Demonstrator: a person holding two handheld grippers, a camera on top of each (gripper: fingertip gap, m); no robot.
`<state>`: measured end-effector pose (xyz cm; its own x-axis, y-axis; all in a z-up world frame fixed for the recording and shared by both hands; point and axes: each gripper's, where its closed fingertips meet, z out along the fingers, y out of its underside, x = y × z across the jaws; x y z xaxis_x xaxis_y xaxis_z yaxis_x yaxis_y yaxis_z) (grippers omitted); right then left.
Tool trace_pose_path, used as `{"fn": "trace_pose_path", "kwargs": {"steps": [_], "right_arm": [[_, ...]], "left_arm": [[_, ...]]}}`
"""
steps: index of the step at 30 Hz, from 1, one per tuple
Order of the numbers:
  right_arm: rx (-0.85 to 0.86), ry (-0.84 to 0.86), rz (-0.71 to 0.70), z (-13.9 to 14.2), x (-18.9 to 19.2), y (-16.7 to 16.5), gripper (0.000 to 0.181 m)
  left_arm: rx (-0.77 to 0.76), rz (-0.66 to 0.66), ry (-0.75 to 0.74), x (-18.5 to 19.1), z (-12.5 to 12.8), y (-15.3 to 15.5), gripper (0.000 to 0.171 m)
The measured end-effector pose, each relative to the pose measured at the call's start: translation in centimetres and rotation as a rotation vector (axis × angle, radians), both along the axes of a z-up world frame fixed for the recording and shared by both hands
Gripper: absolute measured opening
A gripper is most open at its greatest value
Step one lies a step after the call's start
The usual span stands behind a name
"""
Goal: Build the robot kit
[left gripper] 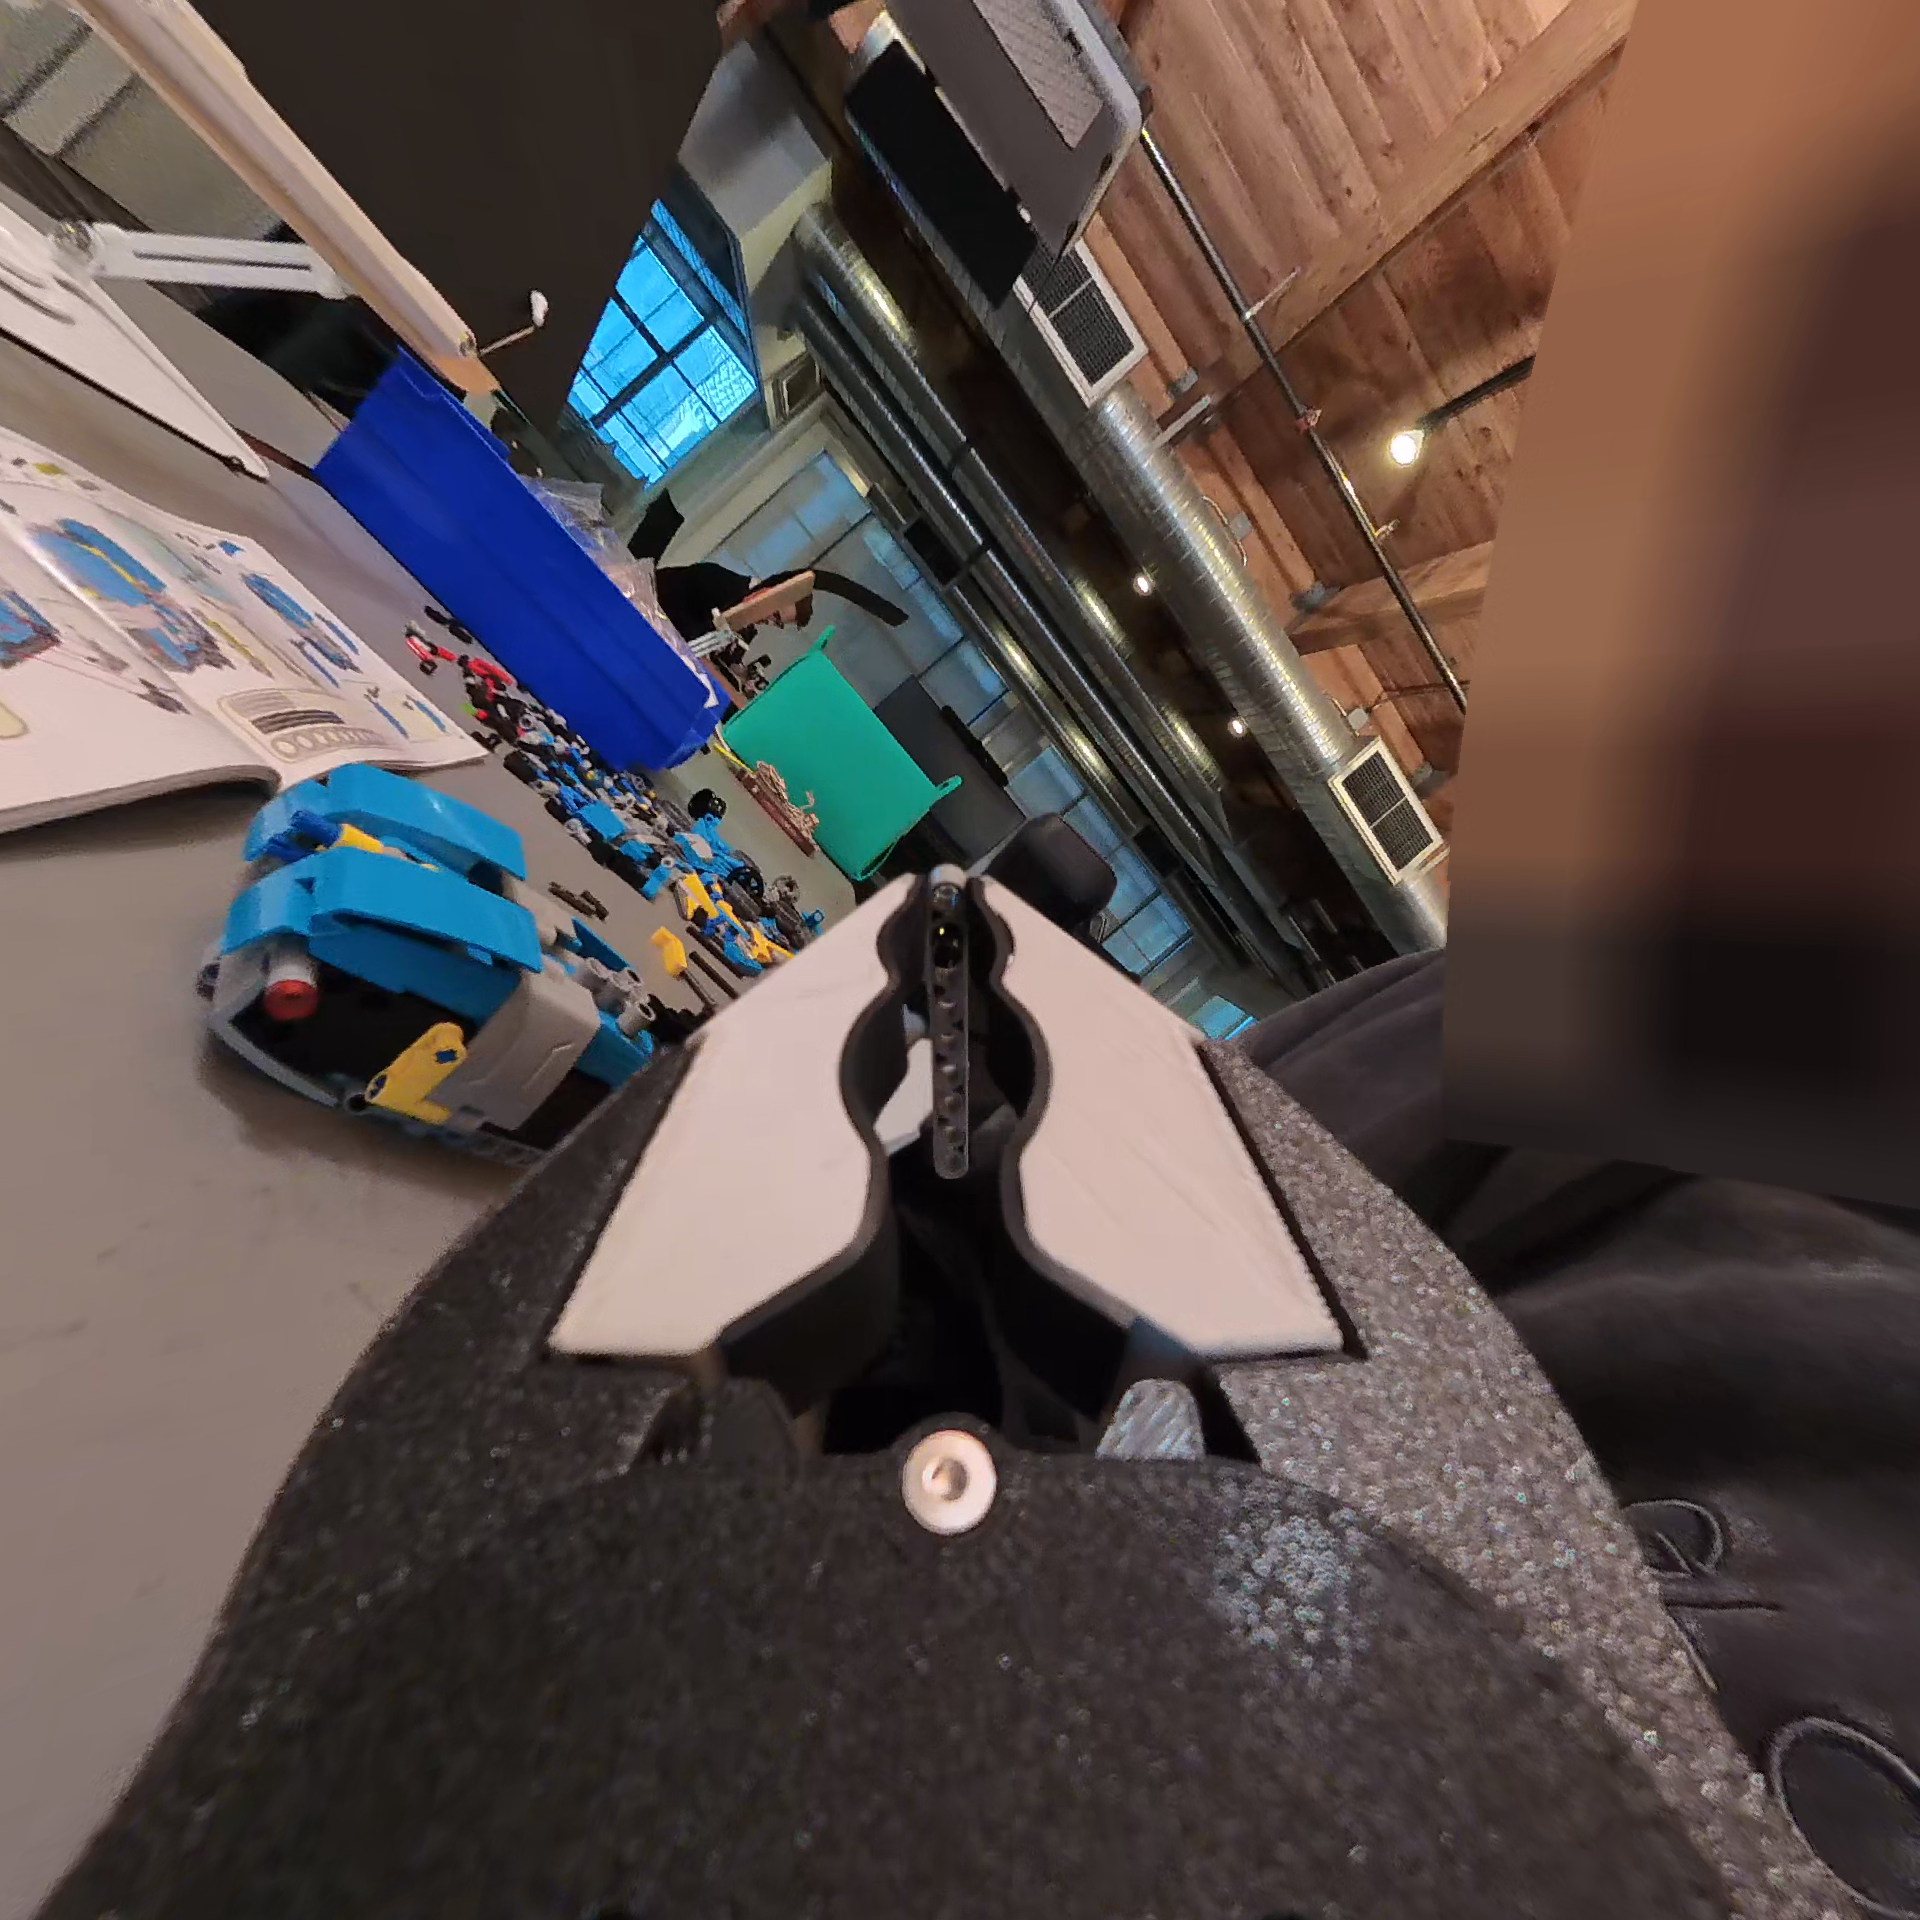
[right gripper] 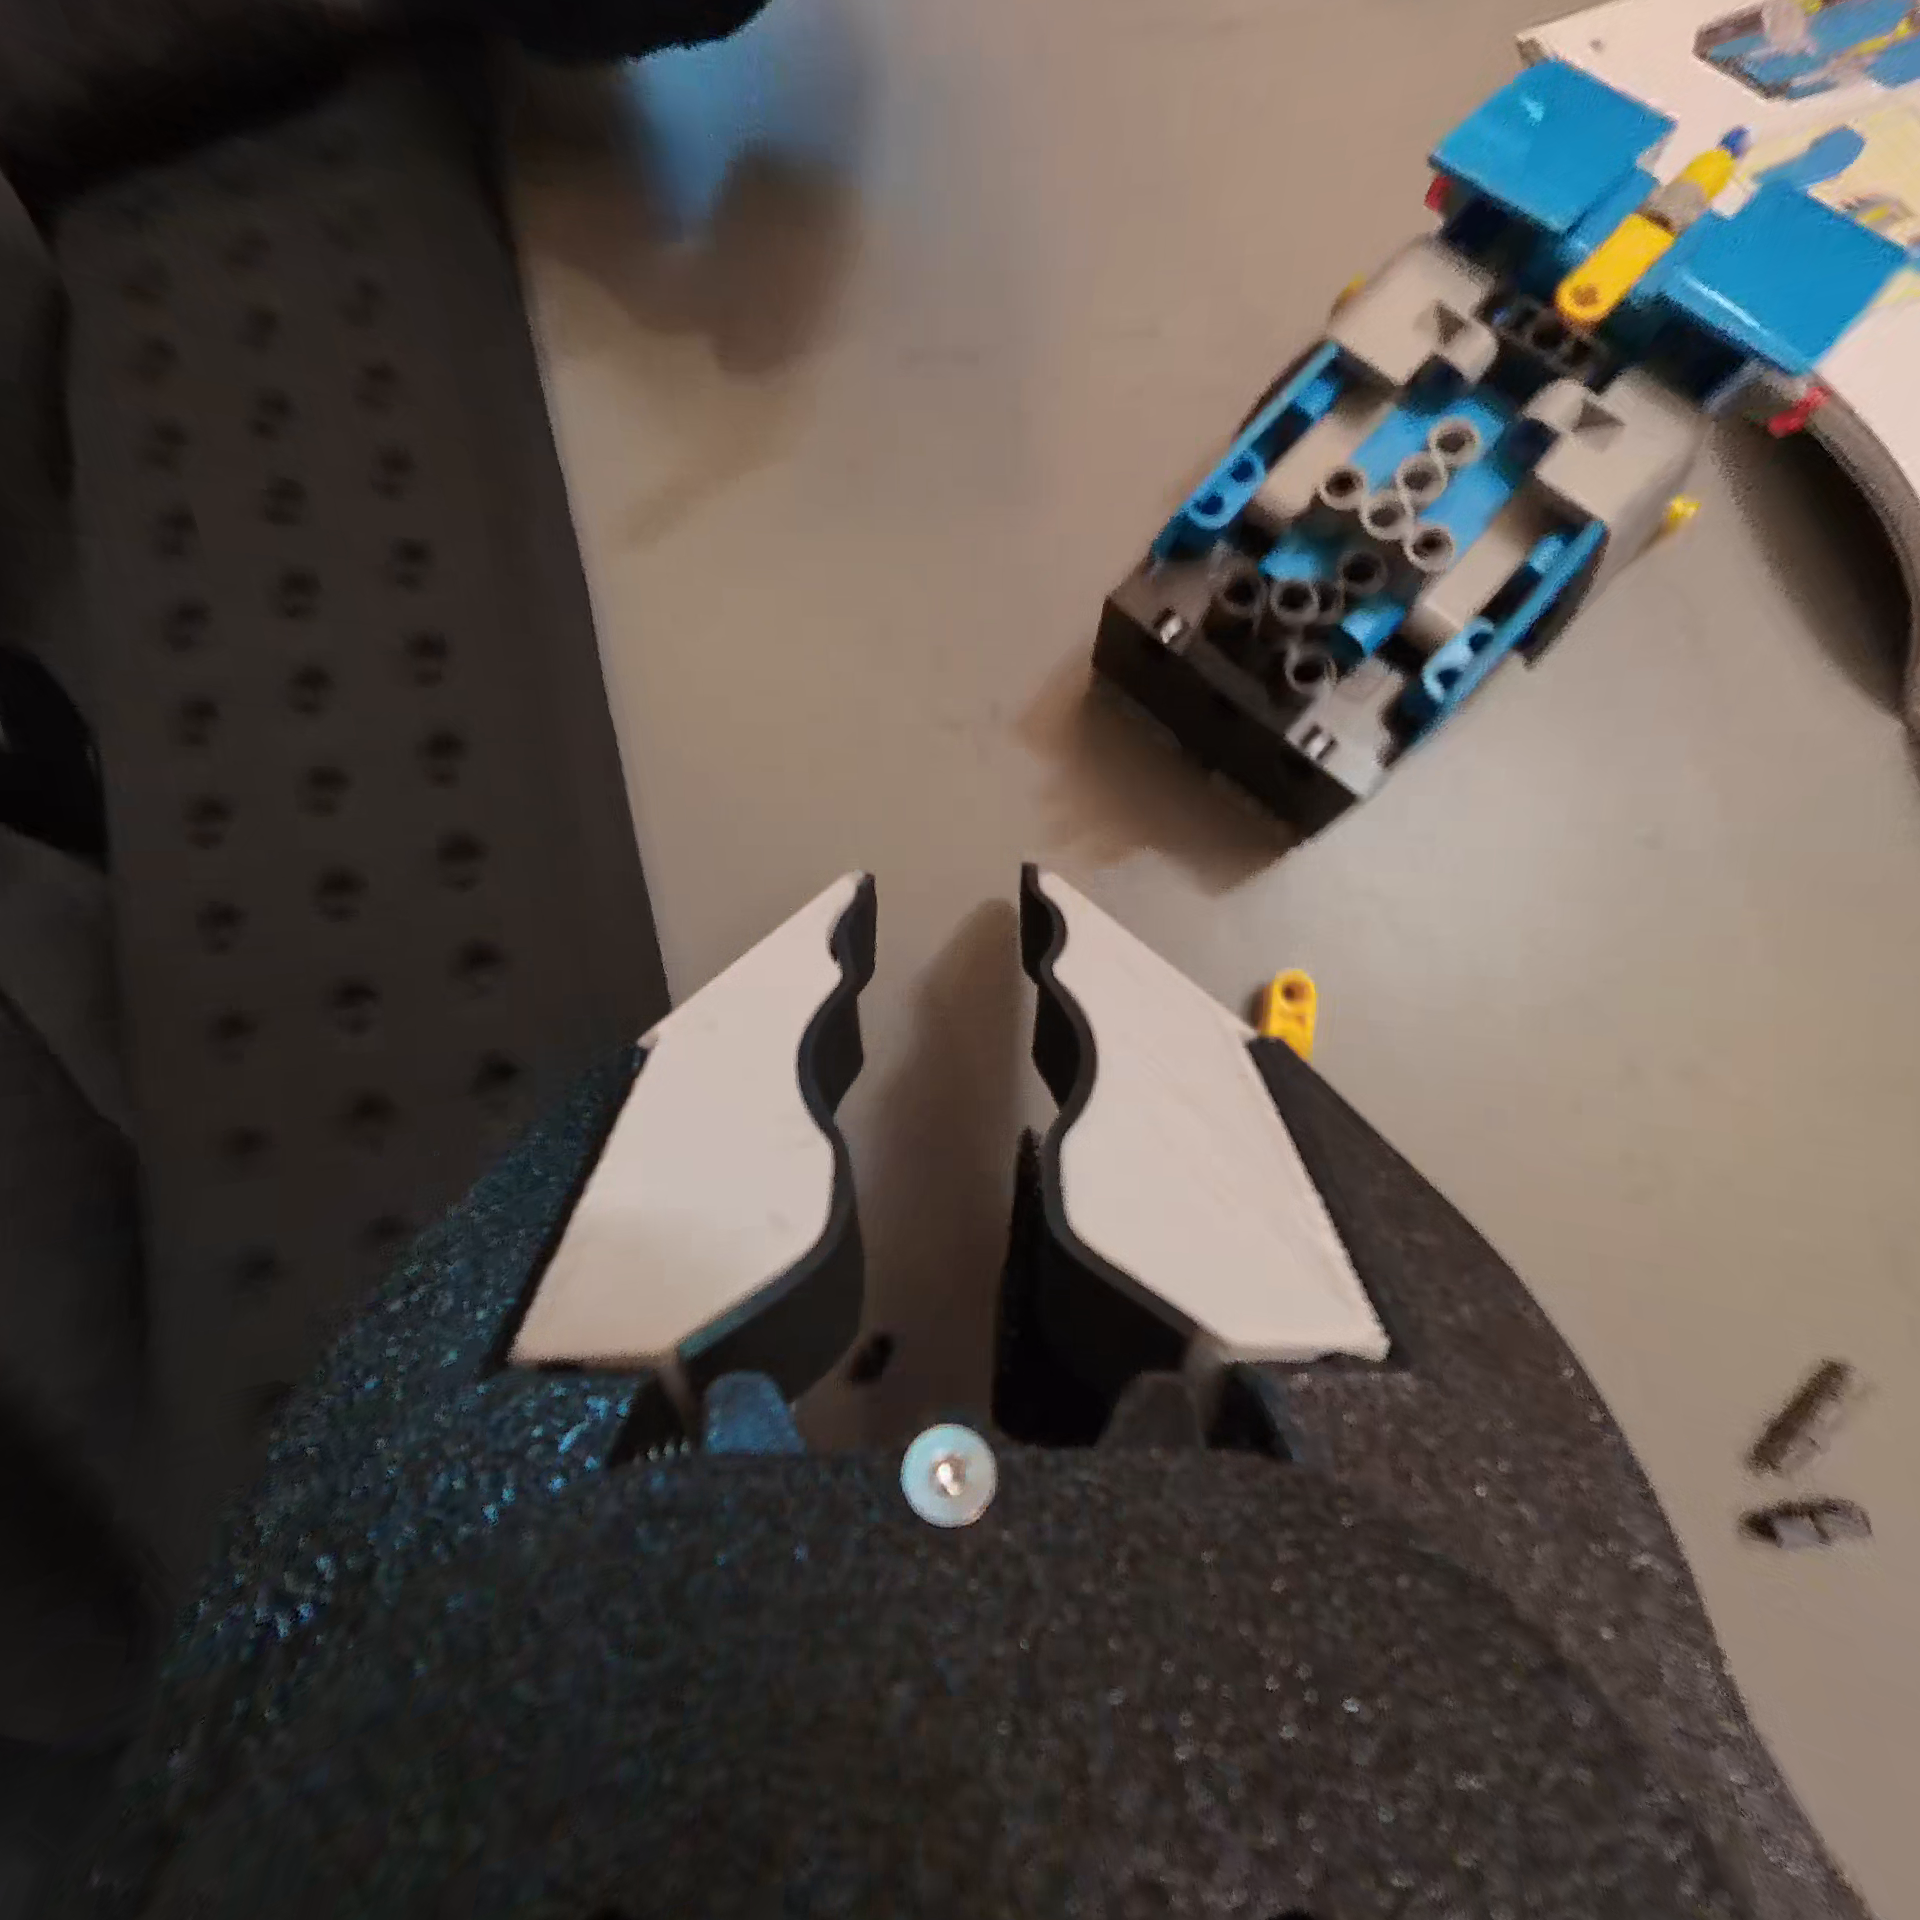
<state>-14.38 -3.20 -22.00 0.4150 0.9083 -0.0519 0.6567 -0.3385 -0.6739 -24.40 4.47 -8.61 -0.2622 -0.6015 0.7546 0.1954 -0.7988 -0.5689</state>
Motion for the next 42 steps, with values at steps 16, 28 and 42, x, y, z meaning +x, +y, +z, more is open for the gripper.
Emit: {"fn": "trace_pose_path", "kwargs": {"steps": [16,28,42], "right_arm": [[-0.058,-0.101,-0.123,0.2,10.4,-4.5,0.025],[-0.045,-0.143,-0.023,-0.6,10.0,-4.8,0.037],[-0.030,-0.104,-0.054,0.0,10.9,-4.8,0.029]], "left_arm": [[-0.020,-0.014,-0.003,0.3,-0.2,0.0,0.006],[-0.009,-0.011,0.015,0.5,-0.5,-0.1,0.006],[-0.013,-0.021,0.001,0.5,-0.3,-0.2,0.006]]}}
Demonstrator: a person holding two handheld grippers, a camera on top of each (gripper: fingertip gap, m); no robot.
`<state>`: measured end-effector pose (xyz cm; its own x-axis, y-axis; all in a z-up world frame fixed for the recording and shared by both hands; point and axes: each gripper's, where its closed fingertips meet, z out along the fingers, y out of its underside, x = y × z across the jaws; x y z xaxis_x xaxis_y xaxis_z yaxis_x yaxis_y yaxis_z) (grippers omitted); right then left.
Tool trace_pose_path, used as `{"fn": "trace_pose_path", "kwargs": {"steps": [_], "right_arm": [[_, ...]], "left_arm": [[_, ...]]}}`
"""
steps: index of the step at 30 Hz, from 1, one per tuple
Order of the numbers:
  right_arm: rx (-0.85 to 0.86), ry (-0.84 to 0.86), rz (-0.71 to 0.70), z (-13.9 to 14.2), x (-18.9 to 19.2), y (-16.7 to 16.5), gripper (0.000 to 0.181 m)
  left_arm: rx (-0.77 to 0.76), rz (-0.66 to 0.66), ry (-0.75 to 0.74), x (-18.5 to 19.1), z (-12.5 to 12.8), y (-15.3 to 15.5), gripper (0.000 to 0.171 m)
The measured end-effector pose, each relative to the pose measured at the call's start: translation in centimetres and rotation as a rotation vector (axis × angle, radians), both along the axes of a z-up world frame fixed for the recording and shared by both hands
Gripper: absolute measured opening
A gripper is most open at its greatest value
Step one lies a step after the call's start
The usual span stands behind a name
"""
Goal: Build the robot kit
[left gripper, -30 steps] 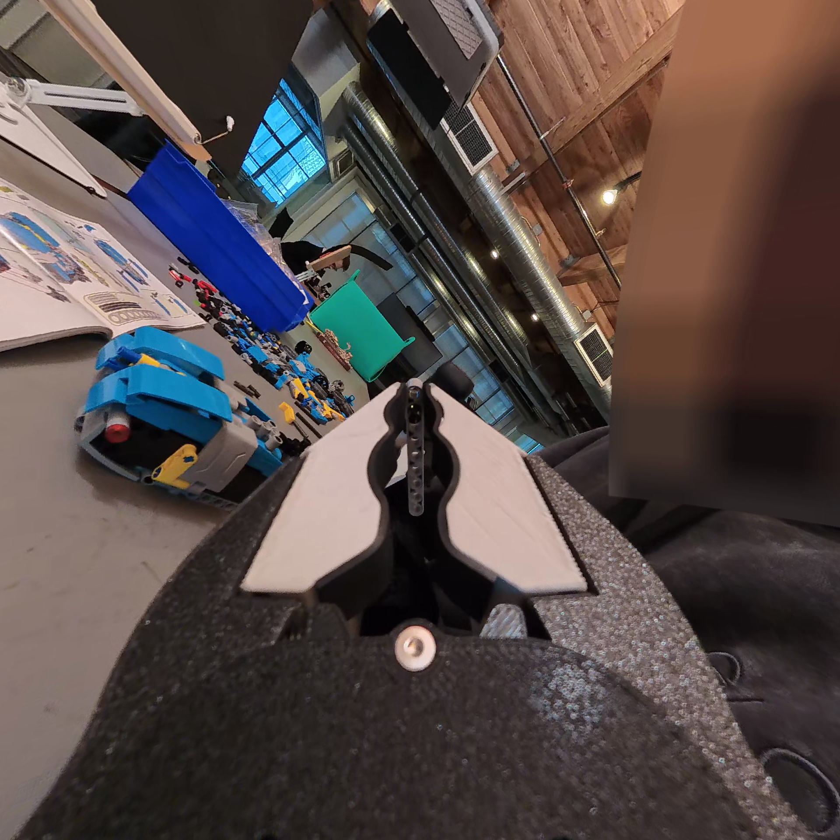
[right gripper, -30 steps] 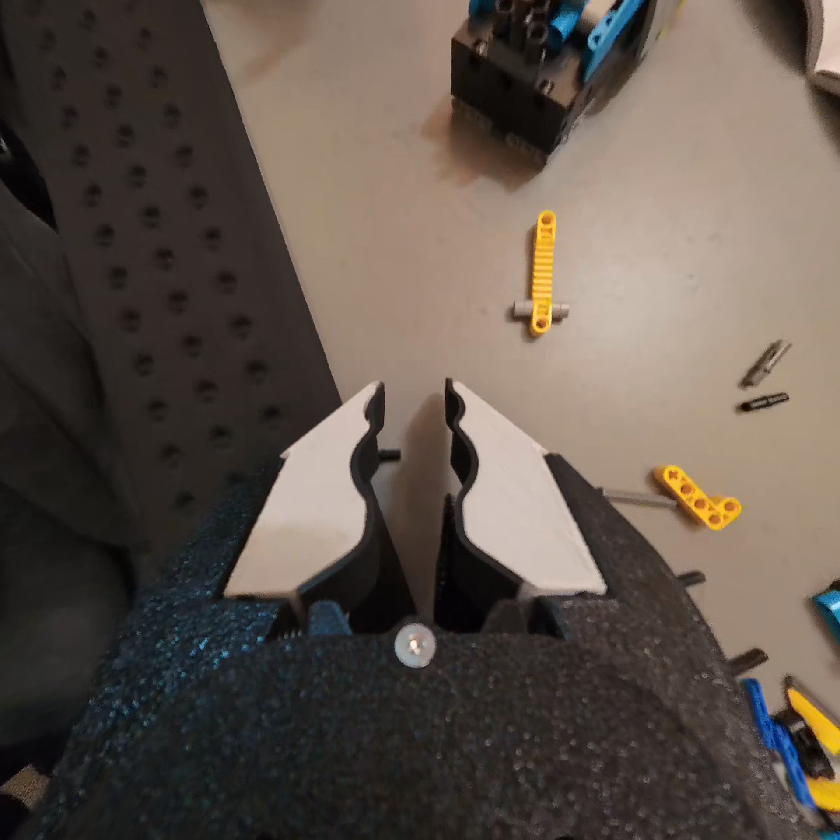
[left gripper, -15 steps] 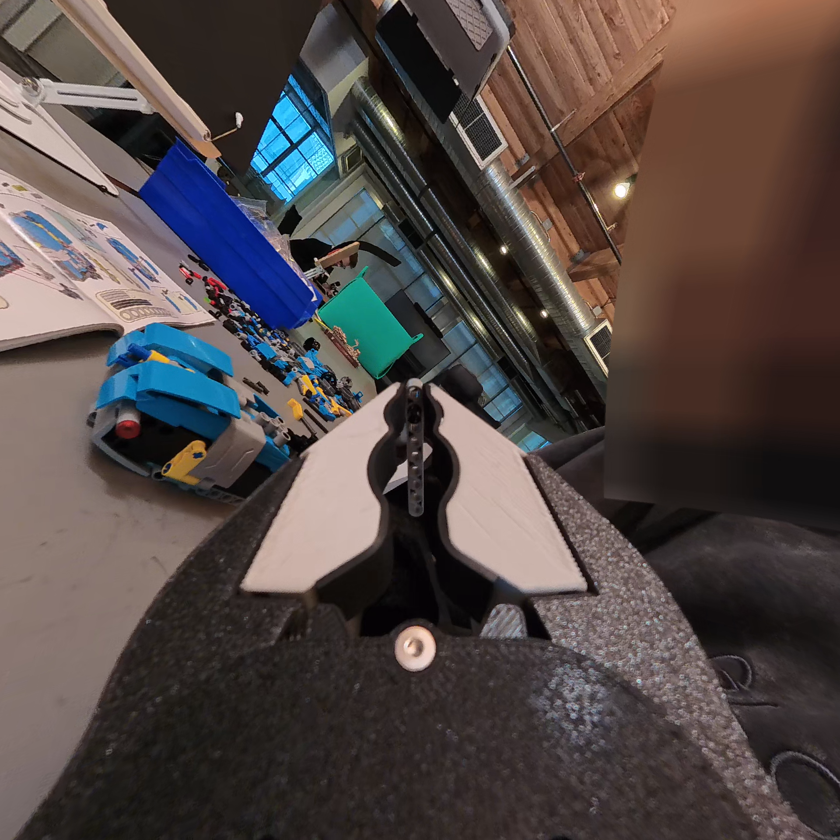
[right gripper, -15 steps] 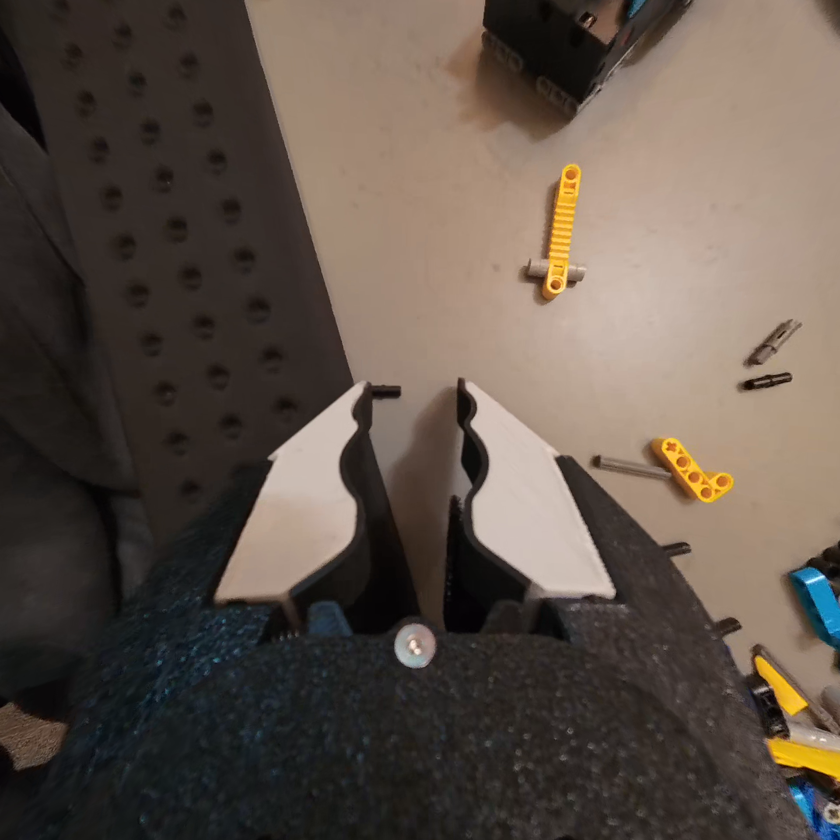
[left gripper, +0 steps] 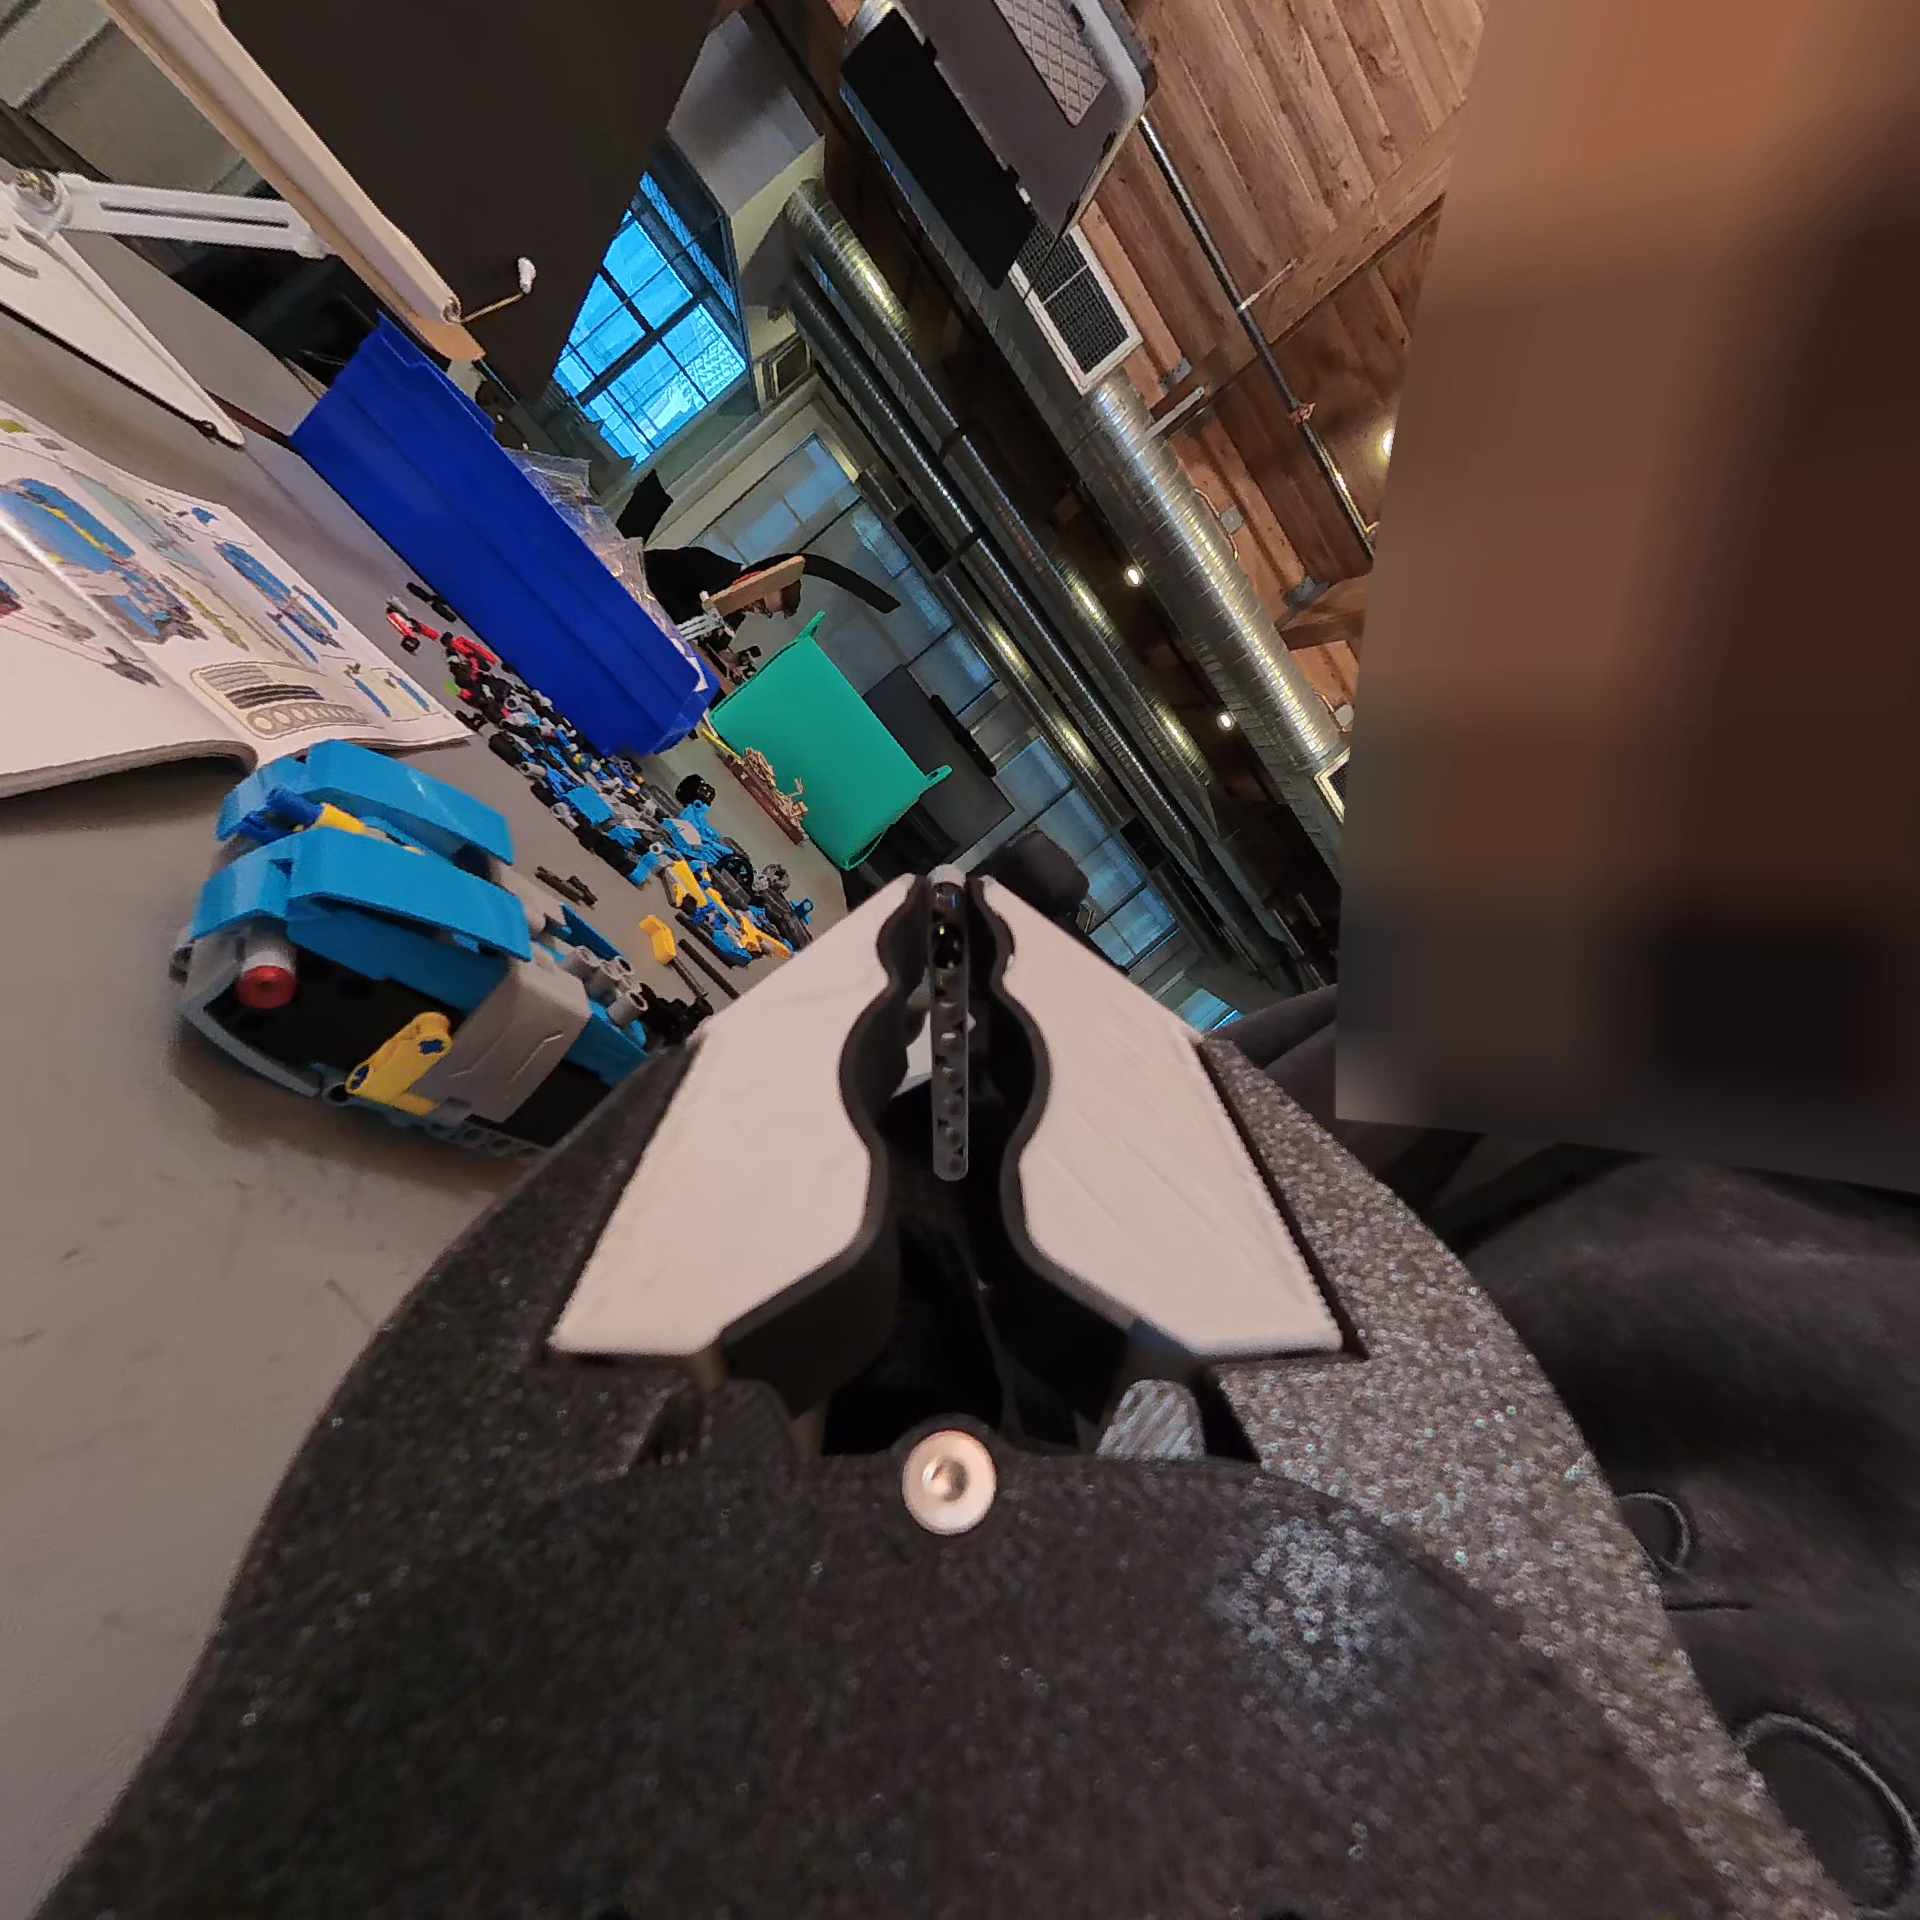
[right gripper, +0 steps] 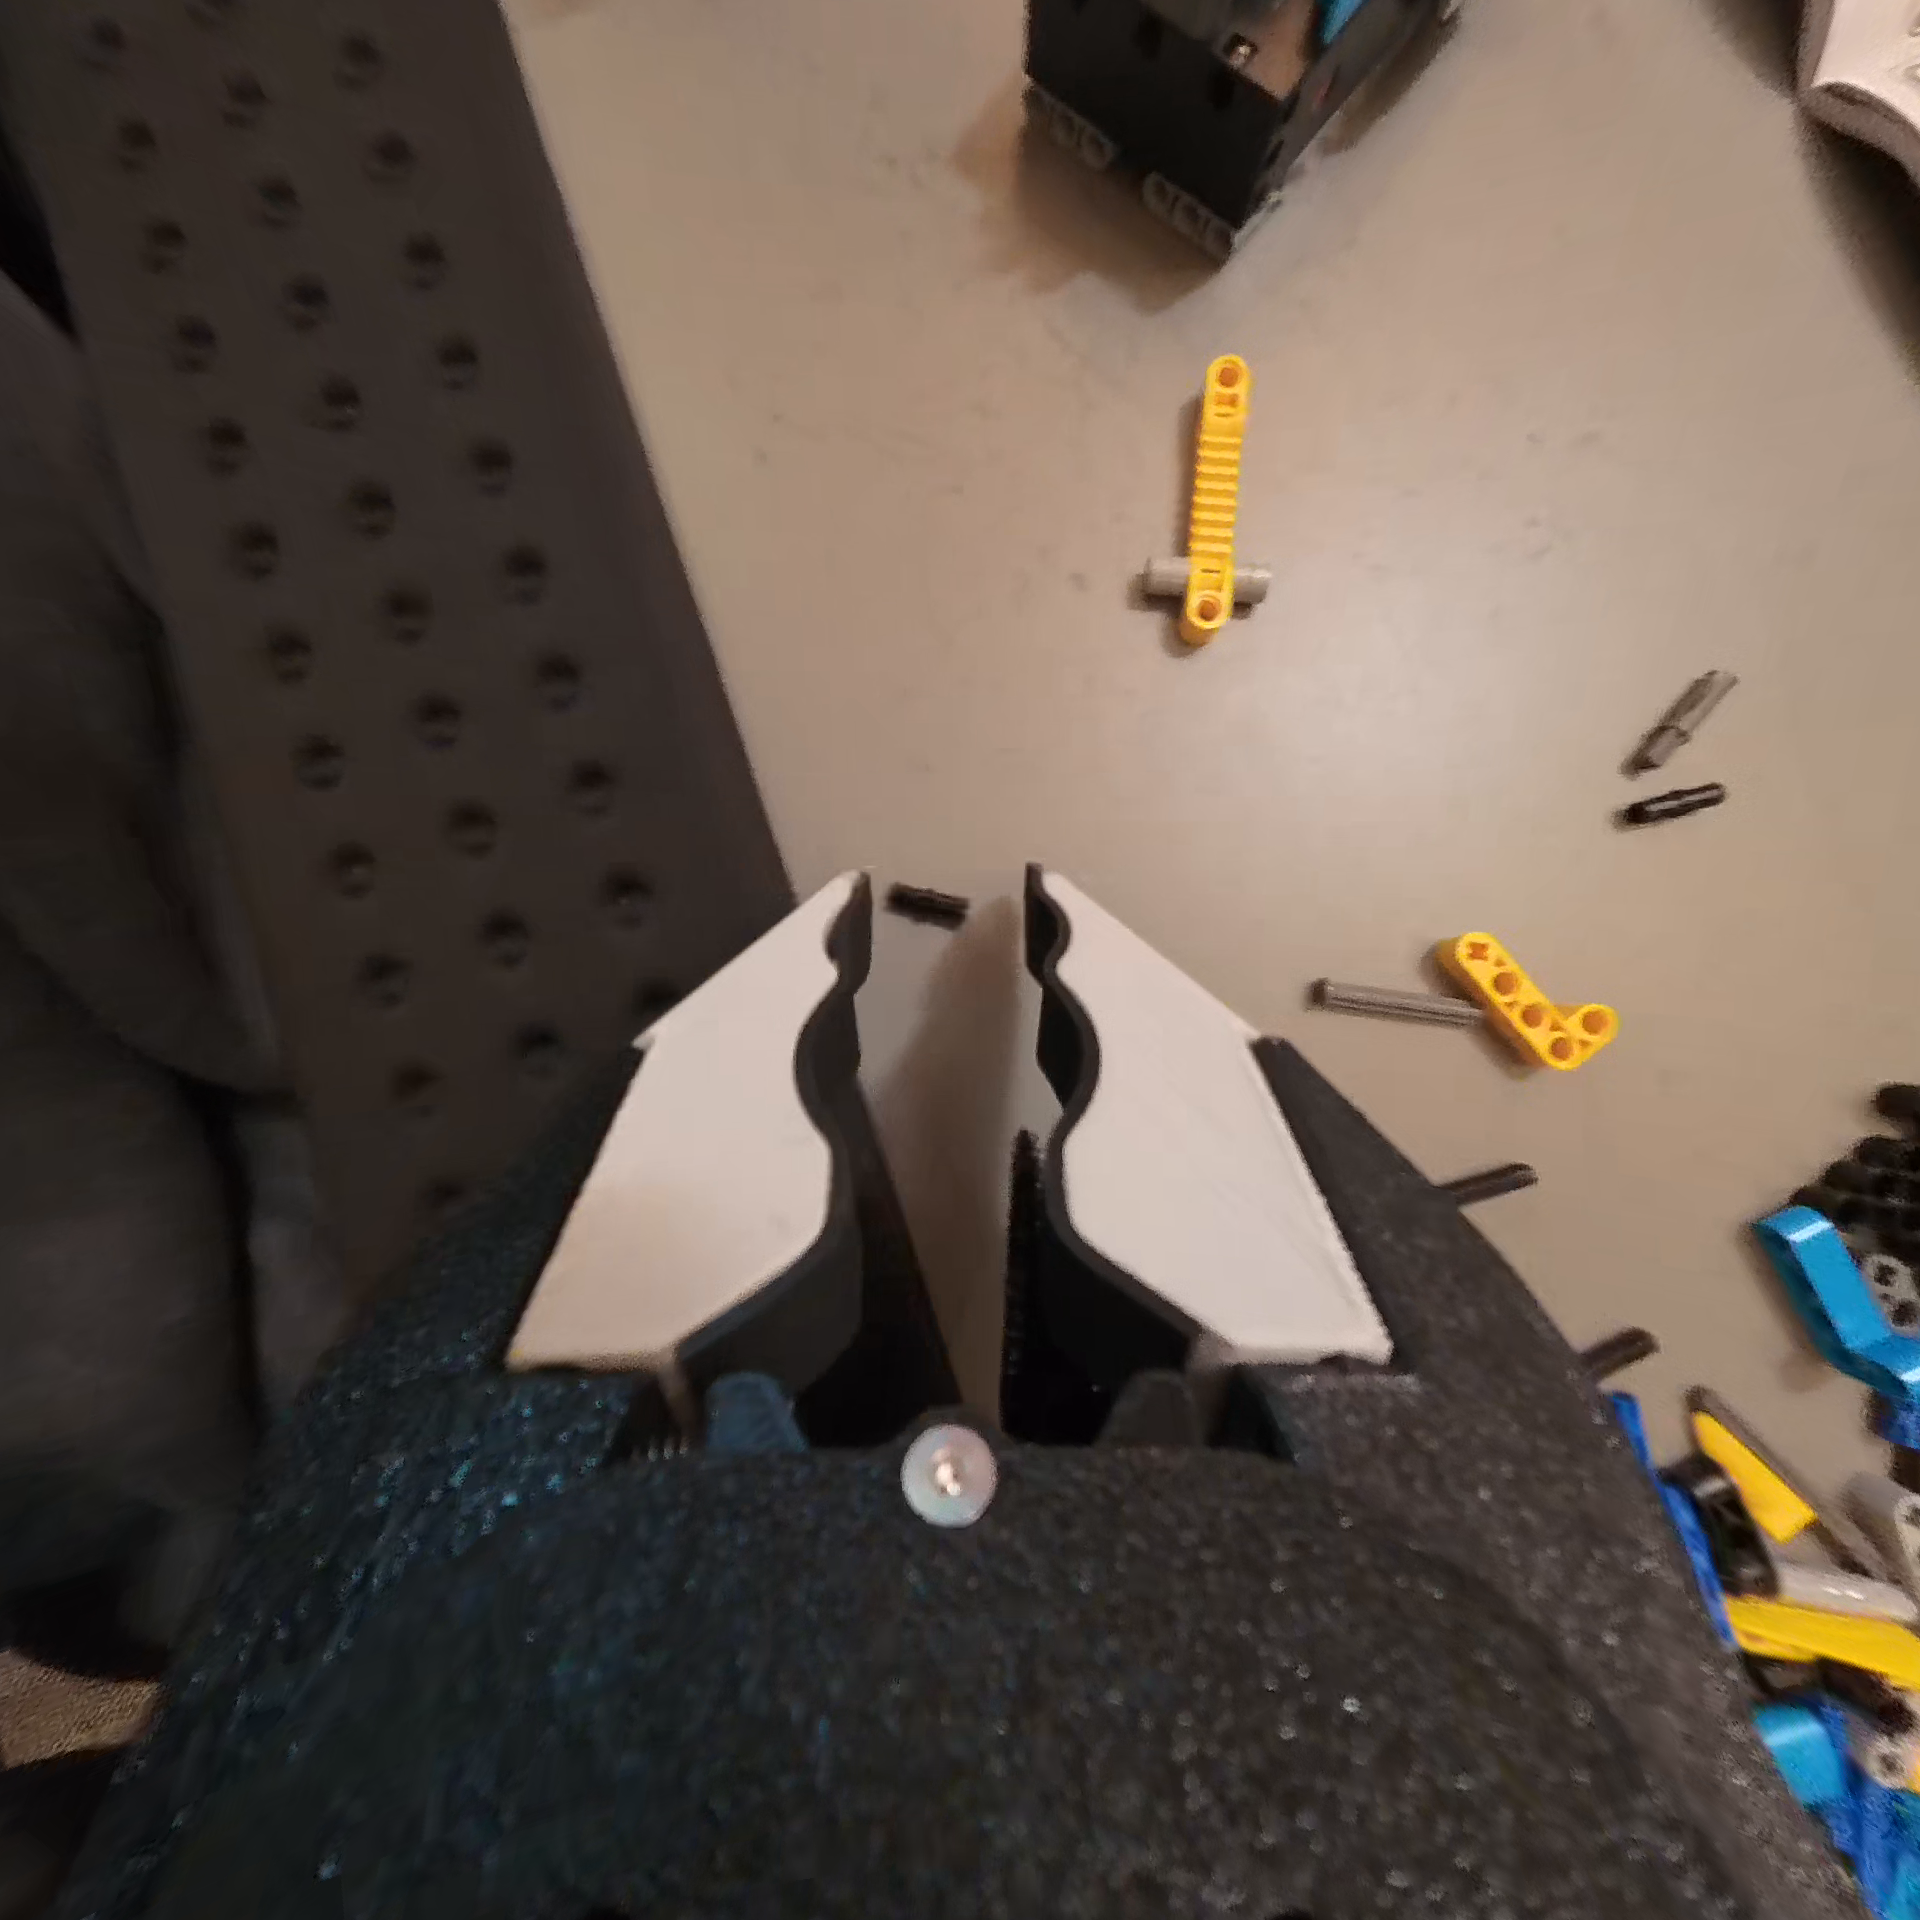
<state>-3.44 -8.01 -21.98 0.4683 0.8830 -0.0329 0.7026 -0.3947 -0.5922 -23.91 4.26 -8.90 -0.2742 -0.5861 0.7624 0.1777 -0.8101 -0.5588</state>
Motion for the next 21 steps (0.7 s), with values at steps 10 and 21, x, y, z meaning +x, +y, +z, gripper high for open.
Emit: {"fn": "trace_pose_path", "kwargs": {"steps": [10,21], "right_arm": [[0.066,-0.066,-0.033,-0.9,0.8,1.1,0.025],[0.030,-0.047,-0.079,-0.8,1.3,0.0,0.022]], "left_arm": [[0.006,-0.005,0.003,0.1,0.0,-0.1,0.006],[0.006,-0.009,0.003,0.2,0.0,-0.2,0.006]]}}
